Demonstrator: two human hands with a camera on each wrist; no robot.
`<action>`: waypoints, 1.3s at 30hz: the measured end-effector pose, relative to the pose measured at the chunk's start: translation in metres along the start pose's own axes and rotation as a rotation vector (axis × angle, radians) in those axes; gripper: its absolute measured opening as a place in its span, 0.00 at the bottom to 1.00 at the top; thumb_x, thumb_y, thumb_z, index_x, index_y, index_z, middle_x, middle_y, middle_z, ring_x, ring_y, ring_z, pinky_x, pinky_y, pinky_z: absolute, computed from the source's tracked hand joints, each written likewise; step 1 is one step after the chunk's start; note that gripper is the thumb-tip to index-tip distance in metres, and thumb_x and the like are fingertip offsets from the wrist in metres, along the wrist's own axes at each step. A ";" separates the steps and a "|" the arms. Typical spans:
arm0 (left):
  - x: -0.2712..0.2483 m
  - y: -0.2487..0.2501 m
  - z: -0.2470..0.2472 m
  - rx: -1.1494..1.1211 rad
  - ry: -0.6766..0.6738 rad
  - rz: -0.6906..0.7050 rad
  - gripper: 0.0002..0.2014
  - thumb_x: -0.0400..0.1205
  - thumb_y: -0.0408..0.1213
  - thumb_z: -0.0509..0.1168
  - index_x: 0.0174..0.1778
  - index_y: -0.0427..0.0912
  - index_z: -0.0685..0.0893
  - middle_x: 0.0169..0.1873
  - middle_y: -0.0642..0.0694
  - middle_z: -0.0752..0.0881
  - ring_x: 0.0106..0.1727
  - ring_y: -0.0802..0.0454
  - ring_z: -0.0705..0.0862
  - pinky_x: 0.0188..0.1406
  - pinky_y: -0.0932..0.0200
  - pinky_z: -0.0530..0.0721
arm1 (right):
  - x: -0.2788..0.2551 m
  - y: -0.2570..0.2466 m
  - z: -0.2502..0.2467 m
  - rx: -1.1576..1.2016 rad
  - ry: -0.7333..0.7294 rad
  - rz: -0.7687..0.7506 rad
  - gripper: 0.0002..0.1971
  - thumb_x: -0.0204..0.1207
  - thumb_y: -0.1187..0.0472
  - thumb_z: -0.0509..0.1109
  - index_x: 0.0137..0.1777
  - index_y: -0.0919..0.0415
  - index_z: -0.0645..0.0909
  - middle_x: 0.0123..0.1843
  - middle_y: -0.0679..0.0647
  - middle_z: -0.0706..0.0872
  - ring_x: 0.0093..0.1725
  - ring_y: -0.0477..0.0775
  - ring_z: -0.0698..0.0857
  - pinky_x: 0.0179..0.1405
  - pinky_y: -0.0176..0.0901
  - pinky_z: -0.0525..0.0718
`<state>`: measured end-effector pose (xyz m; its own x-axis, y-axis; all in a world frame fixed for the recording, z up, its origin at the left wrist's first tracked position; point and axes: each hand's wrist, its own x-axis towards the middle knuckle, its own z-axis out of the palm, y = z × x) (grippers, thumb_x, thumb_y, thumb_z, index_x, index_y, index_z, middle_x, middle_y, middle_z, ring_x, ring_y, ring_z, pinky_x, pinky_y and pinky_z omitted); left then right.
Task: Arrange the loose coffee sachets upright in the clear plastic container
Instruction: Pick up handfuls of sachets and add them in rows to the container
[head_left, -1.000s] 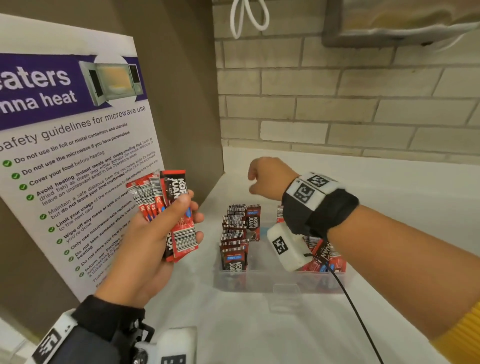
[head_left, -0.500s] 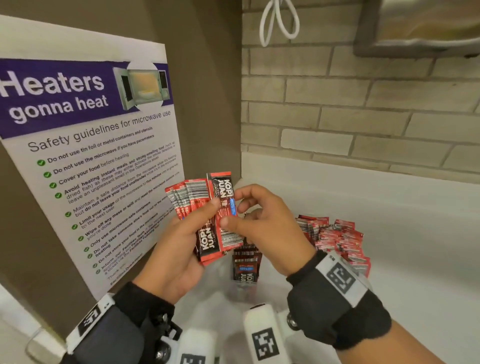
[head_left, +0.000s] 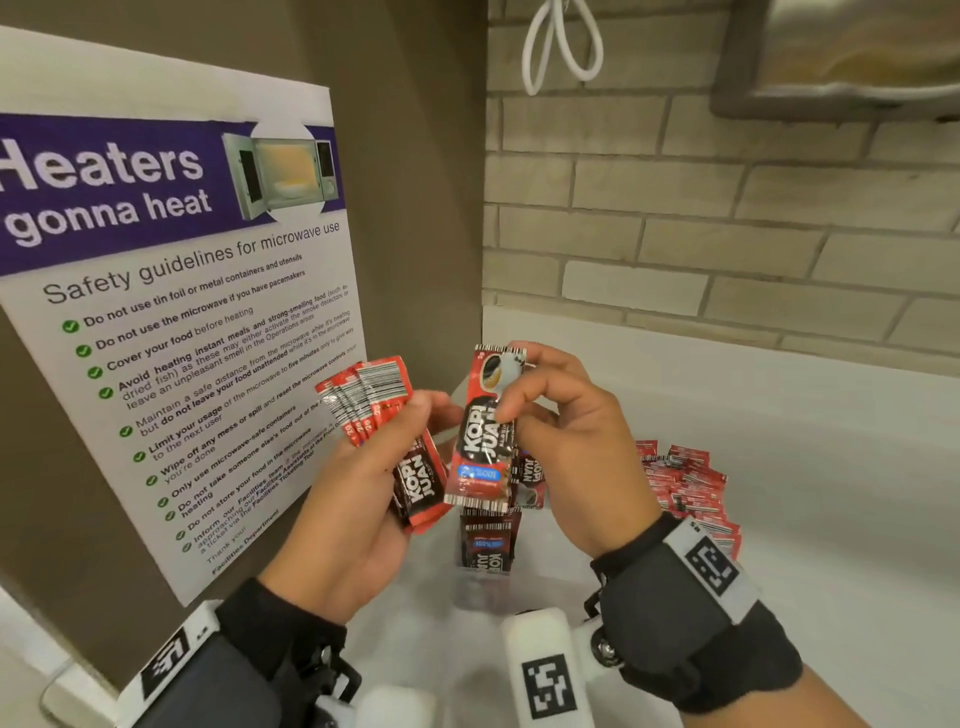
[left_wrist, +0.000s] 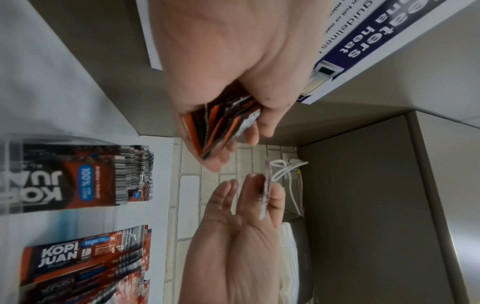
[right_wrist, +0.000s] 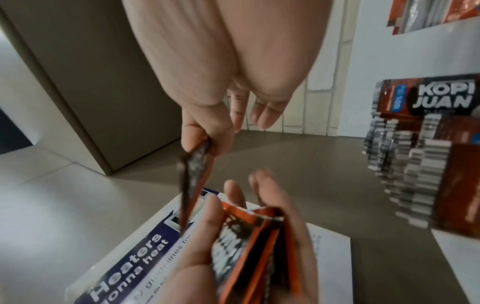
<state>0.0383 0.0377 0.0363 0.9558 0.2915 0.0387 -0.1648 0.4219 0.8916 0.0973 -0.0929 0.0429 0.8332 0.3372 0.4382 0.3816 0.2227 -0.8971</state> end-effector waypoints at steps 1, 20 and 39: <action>-0.003 -0.001 0.001 0.020 -0.031 -0.022 0.07 0.71 0.44 0.66 0.39 0.45 0.85 0.37 0.46 0.89 0.33 0.51 0.86 0.35 0.56 0.81 | 0.001 0.002 -0.001 0.011 0.020 -0.007 0.22 0.65 0.77 0.66 0.24 0.47 0.83 0.58 0.51 0.78 0.57 0.42 0.83 0.55 0.51 0.82; -0.007 0.049 0.011 0.983 -0.254 0.390 0.11 0.72 0.28 0.75 0.39 0.52 0.87 0.33 0.54 0.90 0.32 0.59 0.86 0.33 0.69 0.82 | -0.002 -0.066 -0.041 -0.973 -0.474 0.019 0.06 0.74 0.62 0.71 0.44 0.49 0.87 0.35 0.41 0.87 0.38 0.38 0.83 0.49 0.31 0.77; 0.010 0.015 0.022 0.498 -0.183 0.315 0.11 0.73 0.26 0.73 0.39 0.49 0.84 0.30 0.52 0.86 0.27 0.54 0.80 0.28 0.58 0.79 | 0.007 -0.073 -0.044 -0.394 -0.141 0.060 0.07 0.73 0.70 0.71 0.47 0.58 0.81 0.39 0.57 0.84 0.35 0.53 0.85 0.38 0.47 0.85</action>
<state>0.0506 0.0273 0.0598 0.9134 0.1658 0.3719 -0.3546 -0.1251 0.9266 0.0934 -0.1473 0.1086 0.8061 0.4669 0.3637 0.4810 -0.1588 -0.8622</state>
